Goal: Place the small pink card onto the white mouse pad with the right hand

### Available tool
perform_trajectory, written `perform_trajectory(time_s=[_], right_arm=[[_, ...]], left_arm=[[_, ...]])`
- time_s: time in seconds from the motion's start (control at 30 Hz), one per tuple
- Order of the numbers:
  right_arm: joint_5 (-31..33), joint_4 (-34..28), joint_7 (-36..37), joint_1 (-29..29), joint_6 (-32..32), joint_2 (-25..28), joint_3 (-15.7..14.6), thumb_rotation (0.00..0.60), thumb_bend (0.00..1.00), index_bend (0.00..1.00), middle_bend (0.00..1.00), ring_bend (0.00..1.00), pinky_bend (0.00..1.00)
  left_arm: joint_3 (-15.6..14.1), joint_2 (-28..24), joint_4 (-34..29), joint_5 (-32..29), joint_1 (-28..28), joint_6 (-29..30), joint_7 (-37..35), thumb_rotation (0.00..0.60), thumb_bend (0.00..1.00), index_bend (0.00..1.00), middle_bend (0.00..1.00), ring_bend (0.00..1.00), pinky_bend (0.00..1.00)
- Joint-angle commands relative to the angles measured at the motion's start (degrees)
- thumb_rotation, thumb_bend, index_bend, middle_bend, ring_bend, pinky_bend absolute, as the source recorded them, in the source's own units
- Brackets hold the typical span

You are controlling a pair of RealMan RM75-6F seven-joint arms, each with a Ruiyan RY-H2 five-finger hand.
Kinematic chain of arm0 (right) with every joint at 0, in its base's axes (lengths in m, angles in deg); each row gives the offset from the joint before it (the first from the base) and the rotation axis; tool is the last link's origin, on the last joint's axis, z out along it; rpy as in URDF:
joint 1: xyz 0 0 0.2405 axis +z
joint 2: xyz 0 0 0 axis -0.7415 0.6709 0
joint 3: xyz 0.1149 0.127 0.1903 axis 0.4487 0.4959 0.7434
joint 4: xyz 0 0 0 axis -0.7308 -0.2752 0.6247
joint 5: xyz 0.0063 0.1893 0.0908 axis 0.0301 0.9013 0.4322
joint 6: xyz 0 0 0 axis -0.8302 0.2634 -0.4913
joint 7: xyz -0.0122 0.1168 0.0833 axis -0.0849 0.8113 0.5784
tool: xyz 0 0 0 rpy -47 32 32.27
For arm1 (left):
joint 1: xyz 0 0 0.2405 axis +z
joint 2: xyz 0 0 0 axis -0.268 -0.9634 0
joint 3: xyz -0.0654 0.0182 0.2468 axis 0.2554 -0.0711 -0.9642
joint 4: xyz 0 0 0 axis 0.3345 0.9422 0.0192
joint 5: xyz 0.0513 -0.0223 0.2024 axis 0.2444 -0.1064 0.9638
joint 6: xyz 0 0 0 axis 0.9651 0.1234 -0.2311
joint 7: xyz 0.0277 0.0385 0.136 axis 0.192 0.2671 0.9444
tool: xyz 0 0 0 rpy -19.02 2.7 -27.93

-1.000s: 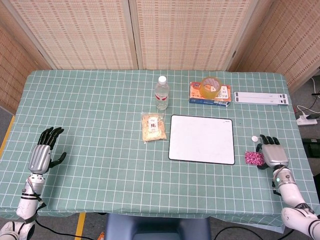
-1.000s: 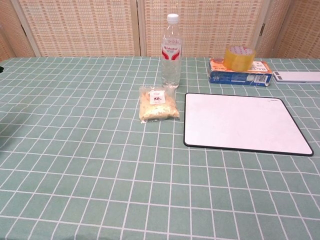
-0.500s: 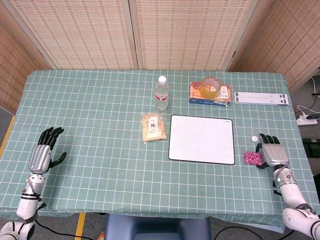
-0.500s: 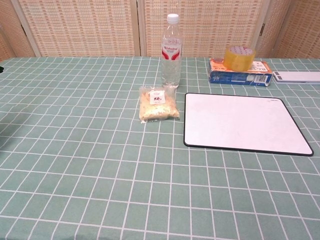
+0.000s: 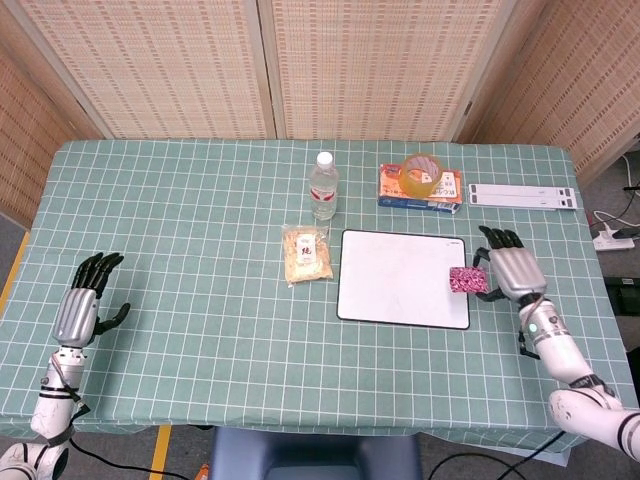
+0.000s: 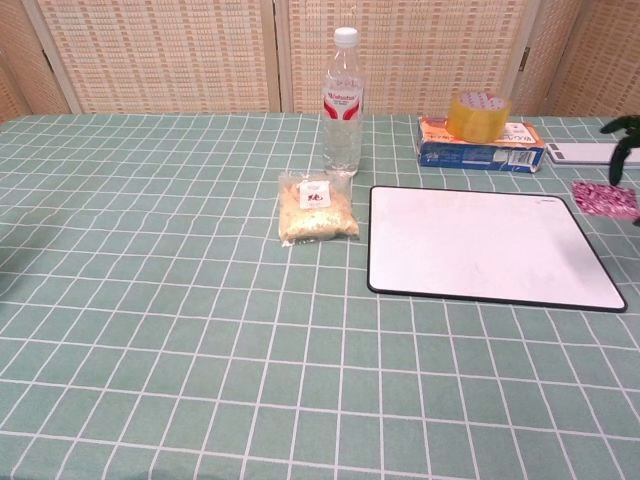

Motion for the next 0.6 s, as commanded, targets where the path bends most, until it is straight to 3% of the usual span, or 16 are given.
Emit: perform_trajectory(time_s=[0.03,0.3,0.6], right_arm=[[6.01,0.58,-6.67,5.1,-3.71,-3.19,1.76,0.6,0.16,0.46,0.0,0.0,0.0],[19.36,8.12,-16.25,12.06,-8.06,-10.68,0.08,0.6,0.16,0.45,0.0,0.0,0.0],[21.52,10.3,-15.83,14.8,-8.59,-13.59,-0.46,0.6,0.16,0.45,0.0,0.0,0.0]], left_arm=[[0.15,-0.12,-0.02,-0.18,0.07,-0.03,-0.34,0.6,0.27,0.12,0.09,0.0,0.0],[0.22,-0.33,-0.39,0.0,0.17,0.59,-1.76,0.6,0.27,0.11,0.09,0.0,0.0],[0.46,-0.44,-0.25,-0.19,0.01,0.27,-2.74,0.6,0.27,0.1,0.09,0.0,0.0]])
